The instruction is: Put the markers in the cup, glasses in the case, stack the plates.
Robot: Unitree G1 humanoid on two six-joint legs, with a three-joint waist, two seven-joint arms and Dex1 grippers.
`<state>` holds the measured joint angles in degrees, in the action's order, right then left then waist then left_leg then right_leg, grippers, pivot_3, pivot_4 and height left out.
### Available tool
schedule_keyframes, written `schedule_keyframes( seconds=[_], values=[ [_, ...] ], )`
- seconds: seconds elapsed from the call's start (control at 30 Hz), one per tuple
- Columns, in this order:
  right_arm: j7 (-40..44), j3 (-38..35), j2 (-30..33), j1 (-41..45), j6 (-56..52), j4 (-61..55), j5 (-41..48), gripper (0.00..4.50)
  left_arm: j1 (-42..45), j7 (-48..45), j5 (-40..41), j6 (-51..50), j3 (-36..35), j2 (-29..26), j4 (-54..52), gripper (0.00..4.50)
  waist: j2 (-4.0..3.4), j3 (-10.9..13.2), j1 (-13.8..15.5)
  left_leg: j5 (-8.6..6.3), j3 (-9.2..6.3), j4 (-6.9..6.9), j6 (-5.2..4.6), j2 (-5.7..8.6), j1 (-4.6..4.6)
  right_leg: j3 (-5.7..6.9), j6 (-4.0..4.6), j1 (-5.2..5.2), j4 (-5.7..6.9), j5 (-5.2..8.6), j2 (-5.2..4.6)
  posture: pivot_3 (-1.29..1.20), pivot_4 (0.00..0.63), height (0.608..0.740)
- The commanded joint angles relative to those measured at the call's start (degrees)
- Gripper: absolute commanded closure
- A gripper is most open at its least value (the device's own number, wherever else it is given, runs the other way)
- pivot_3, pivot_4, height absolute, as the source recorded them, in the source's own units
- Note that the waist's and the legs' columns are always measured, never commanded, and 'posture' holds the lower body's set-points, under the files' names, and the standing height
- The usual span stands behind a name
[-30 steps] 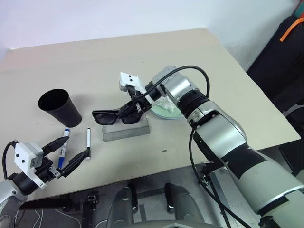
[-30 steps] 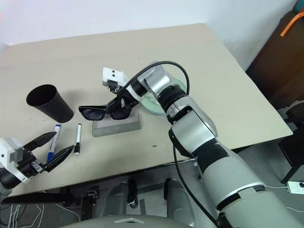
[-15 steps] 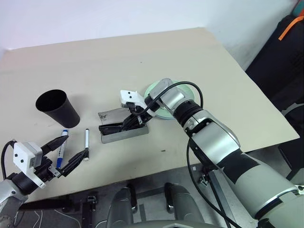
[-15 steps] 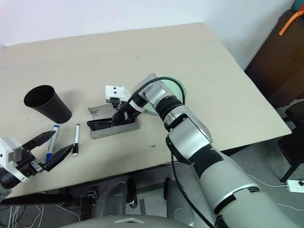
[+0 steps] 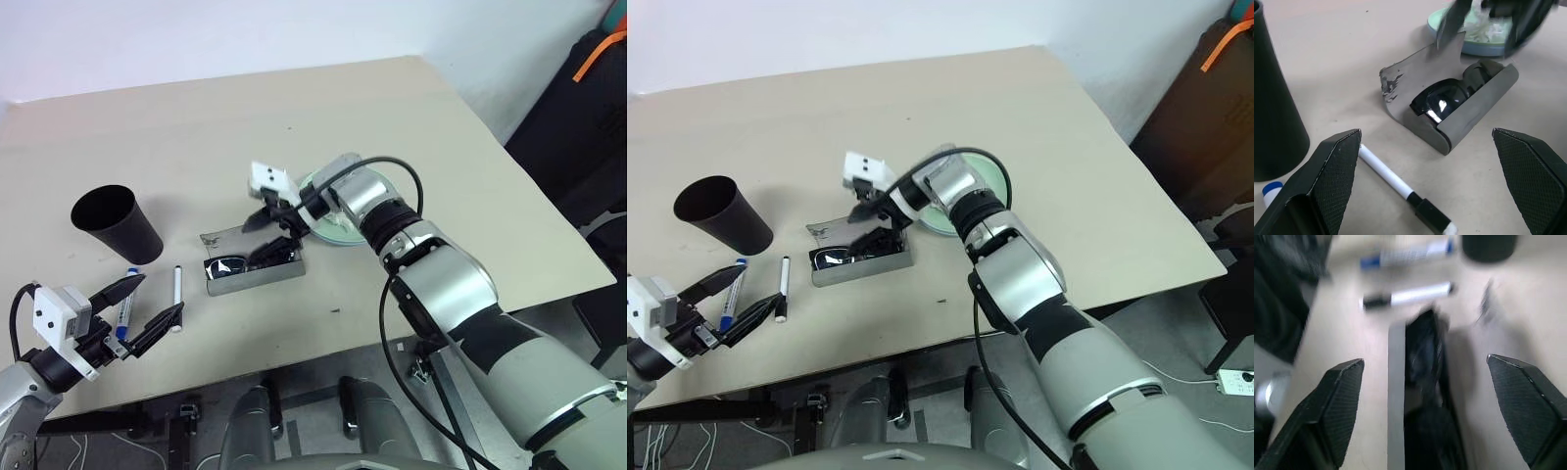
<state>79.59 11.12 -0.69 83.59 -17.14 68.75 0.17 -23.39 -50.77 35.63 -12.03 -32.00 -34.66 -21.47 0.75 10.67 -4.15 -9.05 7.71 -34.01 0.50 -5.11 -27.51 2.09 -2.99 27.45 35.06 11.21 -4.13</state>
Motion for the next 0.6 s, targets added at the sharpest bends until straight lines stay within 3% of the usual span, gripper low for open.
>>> schedule_keyframes(
  seconds=[0.03,0.23,0.43,0.6],
  values=[
    [-8.09,-7.24,0.48,4.14,-4.42,0.73,4.7,0.6,0.67,-0.63,-0.19,1.41,0.31,-0.02,0.34,0.0,0.01,-0.01,0.0,0.0,-0.01,0.0,0.0,0.0,0.01,0.0,0.0,0.0,0.0,0.0,0.0,0.0,0.15,0.735],
    [-21.16,-12.42,0.47,3.18,-5.06,2.44,5.71,2.47,1.76,-1.34,-0.3,2.44,-0.23,-0.21,2.36,0.0,0.05,-0.03,0.01,0.0,0.08,0.0,0.0,-0.07,0.02,0.0,0.01,-0.1,-0.08,0.0,-0.01,0.0,0.15,0.735],
    [-30.4,-12.48,-1.24,-0.16,-2.04,4.86,3.58,4.48,2.99,-1.55,-0.73,3.69,0.19,-0.16,4.34,0.0,0.05,-0.03,-0.03,0.01,0.06,-0.03,0.01,-0.07,0.02,0.0,0.0,-0.09,-0.07,0.0,0.02,0.0,0.15,0.735],
    [-35.12,-10.57,-2.59,-2.19,1.64,5.9,0.29,4.48,3.37,-1.22,-0.86,3.67,0.72,0.1,3.89,0.0,0.05,-0.03,-0.01,0.06,0.06,-0.19,0.06,-0.07,0.03,0.0,0.0,-0.14,0.02,-0.01,0.04,0.0,0.15,0.735]
  ],
)
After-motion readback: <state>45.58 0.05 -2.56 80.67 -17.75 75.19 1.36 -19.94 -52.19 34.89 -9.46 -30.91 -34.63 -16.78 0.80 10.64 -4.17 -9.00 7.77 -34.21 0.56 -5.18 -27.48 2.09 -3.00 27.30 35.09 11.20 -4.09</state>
